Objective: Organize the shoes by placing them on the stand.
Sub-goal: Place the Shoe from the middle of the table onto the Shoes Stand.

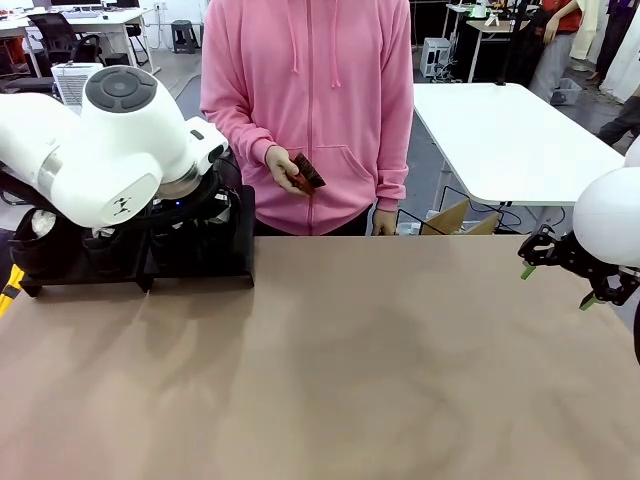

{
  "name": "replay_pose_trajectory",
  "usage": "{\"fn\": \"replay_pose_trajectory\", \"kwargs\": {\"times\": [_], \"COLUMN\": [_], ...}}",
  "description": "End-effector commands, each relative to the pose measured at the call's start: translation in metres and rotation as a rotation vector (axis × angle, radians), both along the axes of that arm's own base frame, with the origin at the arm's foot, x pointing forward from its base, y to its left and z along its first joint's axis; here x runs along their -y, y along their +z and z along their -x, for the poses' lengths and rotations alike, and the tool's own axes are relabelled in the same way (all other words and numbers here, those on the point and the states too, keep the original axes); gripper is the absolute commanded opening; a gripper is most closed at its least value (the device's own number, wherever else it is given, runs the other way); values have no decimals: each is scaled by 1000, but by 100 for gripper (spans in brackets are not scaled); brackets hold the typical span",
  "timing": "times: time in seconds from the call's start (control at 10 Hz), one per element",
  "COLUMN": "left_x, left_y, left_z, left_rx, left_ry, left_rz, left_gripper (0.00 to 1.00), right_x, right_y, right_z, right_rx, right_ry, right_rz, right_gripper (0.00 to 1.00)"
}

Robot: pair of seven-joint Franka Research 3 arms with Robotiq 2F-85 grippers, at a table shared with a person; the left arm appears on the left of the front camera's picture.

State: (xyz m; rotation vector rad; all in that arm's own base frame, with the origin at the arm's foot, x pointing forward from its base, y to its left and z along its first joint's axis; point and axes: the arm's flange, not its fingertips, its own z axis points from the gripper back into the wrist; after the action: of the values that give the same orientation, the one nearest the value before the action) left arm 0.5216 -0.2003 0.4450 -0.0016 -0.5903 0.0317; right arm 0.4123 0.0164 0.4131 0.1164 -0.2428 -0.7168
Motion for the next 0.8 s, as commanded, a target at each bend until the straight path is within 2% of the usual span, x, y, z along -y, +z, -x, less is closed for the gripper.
{"fn": "replay_pose_trajectory", "kwargs": {"times": [0.0,0.6,0.7], "left_x": [3,0,-2], "left_y": [-1,-12,-12], "left_z": [-19,-35,-35], "left_rx": [28,-13,-15], "left_ry": [9,14,14], "left_rz": [4,15,9], "left_gripper": [0,0,11], "right_x": [0,0,0], "right_y": [2,2,2], "right_z": [0,0,0], "right_rx": [5,5,5], "right_ry": [9,9,9], "right_rz": [7,7,7], "right_gripper": [100,100,100]}}
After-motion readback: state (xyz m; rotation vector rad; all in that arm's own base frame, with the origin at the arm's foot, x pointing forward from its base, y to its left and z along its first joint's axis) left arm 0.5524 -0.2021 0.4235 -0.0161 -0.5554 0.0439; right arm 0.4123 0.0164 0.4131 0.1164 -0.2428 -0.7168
